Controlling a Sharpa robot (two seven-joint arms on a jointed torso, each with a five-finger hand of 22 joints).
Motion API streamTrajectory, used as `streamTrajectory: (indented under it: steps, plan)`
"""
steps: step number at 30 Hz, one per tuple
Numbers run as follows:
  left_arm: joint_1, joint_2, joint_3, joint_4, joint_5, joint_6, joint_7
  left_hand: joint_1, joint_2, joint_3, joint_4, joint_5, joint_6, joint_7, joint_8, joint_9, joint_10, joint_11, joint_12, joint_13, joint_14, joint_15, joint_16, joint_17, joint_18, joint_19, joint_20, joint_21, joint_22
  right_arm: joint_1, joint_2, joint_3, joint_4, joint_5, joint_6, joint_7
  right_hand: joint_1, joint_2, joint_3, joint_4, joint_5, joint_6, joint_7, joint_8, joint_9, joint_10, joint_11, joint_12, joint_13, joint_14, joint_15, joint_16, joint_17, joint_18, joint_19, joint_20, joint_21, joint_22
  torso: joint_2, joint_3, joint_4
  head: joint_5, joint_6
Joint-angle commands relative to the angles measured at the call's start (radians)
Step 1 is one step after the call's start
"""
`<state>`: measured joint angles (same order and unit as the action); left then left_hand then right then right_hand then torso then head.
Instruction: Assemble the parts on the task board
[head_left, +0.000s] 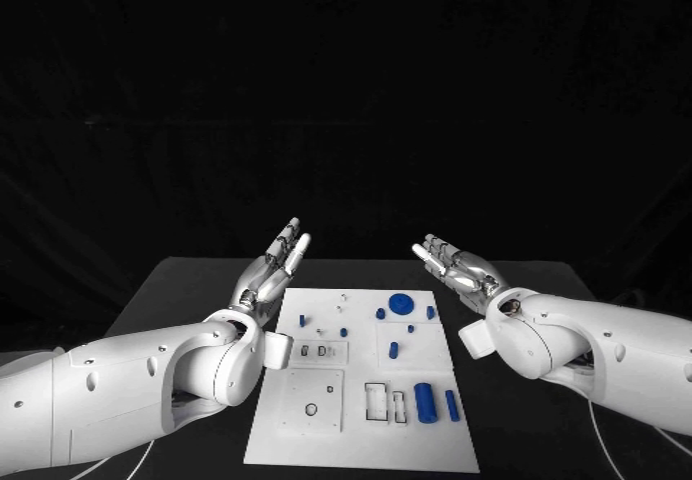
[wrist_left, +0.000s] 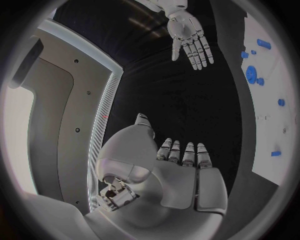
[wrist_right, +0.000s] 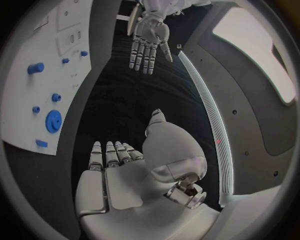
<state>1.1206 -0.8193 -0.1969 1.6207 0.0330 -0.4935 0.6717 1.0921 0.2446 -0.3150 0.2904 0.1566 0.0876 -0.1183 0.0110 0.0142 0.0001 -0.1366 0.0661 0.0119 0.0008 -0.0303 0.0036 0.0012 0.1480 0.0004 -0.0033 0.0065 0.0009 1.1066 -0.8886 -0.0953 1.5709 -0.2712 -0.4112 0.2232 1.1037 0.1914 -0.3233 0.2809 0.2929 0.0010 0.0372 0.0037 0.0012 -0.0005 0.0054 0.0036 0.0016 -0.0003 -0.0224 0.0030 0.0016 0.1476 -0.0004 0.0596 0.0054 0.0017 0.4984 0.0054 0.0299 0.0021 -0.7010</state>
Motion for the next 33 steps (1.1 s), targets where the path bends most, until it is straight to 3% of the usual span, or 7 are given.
streamTrajectory:
  steps: [1, 10, 15, 17, 21, 24, 33]
  plan:
    - [0.001, -0.003, 0.000, 0.002, -0.015, 0.032, -0.002, 0.013, 0.001, 0.008, 0.001, 0.006, 0.003, 0.011, 0.005, 0.002, 0.000, 0.011, 0.002, 0.001, -0.001, -0.023, -0.004, -0.001, -0.014, 0.000, 0.013, -0.006, -0.001, 0.021, -0.006, 0.001, 0.001, -0.383, -0.002, -0.191, 0.011, -0.004, 0.001, -0.005, 0.006, -0.001, 0.014, -0.004, -0.001, 0.000, 0.017, -0.004, -0.002, 0.000, 0.017, -0.003, -0.002, 0.004, 0.000, 0.018, -0.005, -0.002, 0.005, -0.0004, 0.0041, 0.002, -0.011]
    - [0.003, -0.007, 0.000, 0.004, -0.026, 0.049, -0.012, 0.027, 0.004, 0.013, 0.000, 0.030, 0.013, 0.021, 0.006, 0.003, 0.000, 0.044, 0.004, 0.001, -0.001, -0.010, -0.004, -0.001, -0.018, 0.000, 0.023, -0.006, -0.001, 0.112, -0.020, 0.000, 0.014, -0.947, 0.094, -0.446, 0.045, -0.044, 0.039, -0.033, 0.027, 0.039, 0.060, 0.006, 0.008, 0.000, 0.064, -0.004, -0.002, 0.000, 0.064, -0.003, -0.002, 0.028, 0.000, 0.103, -0.005, -0.002, 0.027, -0.0060, 0.0138, -0.002, -0.037]
    - [0.003, -0.004, 0.000, 0.002, -0.033, 0.060, -0.015, 0.047, 0.005, 0.019, 0.000, 0.068, 0.015, 0.025, 0.006, 0.003, 0.001, 0.053, 0.005, 0.001, -0.001, -0.003, -0.004, -0.001, -0.016, 0.000, 0.031, -0.006, -0.001, 0.144, -0.012, -0.002, 0.005, -1.236, 0.132, -0.468, 0.136, -0.097, 0.180, -0.095, 0.035, 0.095, 0.064, 0.014, 0.016, 0.051, 0.078, 0.012, 0.010, 0.008, 0.083, 0.001, 0.001, 0.032, 0.033, 0.168, 0.016, 0.012, 0.041, -0.0071, 0.0236, -0.006, -0.049]
    - [0.003, -0.002, 0.000, 0.000, -0.041, 0.065, -0.016, 0.059, 0.005, 0.023, 0.000, 0.089, 0.016, 0.027, 0.006, 0.003, 0.001, 0.054, 0.004, 0.001, -0.001, 0.000, -0.004, -0.001, -0.013, 0.000, 0.038, -0.006, -0.001, 0.155, -0.005, -0.005, 0.000, -1.336, 0.129, -0.452, 0.192, -0.113, 0.255, -0.142, 0.035, 0.135, 0.043, 0.021, 0.021, 0.113, 0.088, 0.026, 0.020, 0.080, 0.100, 0.026, 0.019, 0.030, 0.167, 0.190, 0.082, 0.047, 0.048, -0.0065, 0.0283, -0.006, -0.052]
    - [0.004, 0.003, 0.000, -0.006, -0.058, 0.072, -0.017, 0.077, 0.006, 0.029, 0.000, 0.116, 0.019, 0.030, 0.007, 0.003, 0.001, 0.055, 0.005, 0.001, -0.001, 0.002, -0.004, -0.001, -0.008, 0.000, 0.047, -0.006, -0.001, 0.181, 0.014, -0.017, -0.017, -1.514, 0.097, -0.400, 0.245, -0.127, 0.338, -0.227, 0.030, 0.239, 0.043, 0.034, 0.032, 0.360, 0.113, 0.071, 0.058, 0.426, 0.124, 0.109, 0.075, 0.027, 0.598, 0.164, 0.224, 0.104, 0.059, -0.0064, 0.0371, -0.009, -0.060]
    - [0.004, 0.013, 0.000, -0.014, -0.065, 0.077, -0.017, 0.094, 0.006, 0.034, 0.000, 0.140, 0.020, 0.035, 0.007, 0.004, 0.001, 0.057, 0.004, 0.001, -0.001, 0.005, -0.004, -0.001, -0.003, 0.000, 0.054, -0.006, -0.001, 0.195, 0.028, -0.024, -0.032, -1.689, 0.052, -0.352, 0.278, -0.139, 0.385, -0.291, -0.026, 0.307, 0.040, 0.042, 0.038, 0.572, 0.064, 0.104, 0.095, 0.717, 0.075, 0.176, 0.127, 0.007, 0.888, 0.071, 0.349, 0.156, 0.066, -0.0067, 0.0462, -0.016, -0.065]
    - [0.004, 0.024, 0.000, -0.027, -0.080, 0.097, -0.021, 0.129, 0.010, 0.046, 0.000, 0.183, 0.025, 0.045, 0.008, 0.004, 0.000, 0.066, 0.005, 0.001, -0.001, 0.017, -0.004, -0.001, 0.005, 0.000, 0.073, -0.006, -0.001, 0.217, 0.069, -0.030, -0.099, -1.930, -0.063, -0.121, 0.298, -0.154, 0.432, -0.356, -0.107, 0.625, -0.022, 0.090, 0.067, 0.787, -0.023, 0.132, 0.134, 0.969, -0.008, 0.199, 0.191, 0.027, 1.052, 0.008, 0.488, 0.252, 0.082, -0.0046, 0.0600, -0.020, -0.093]
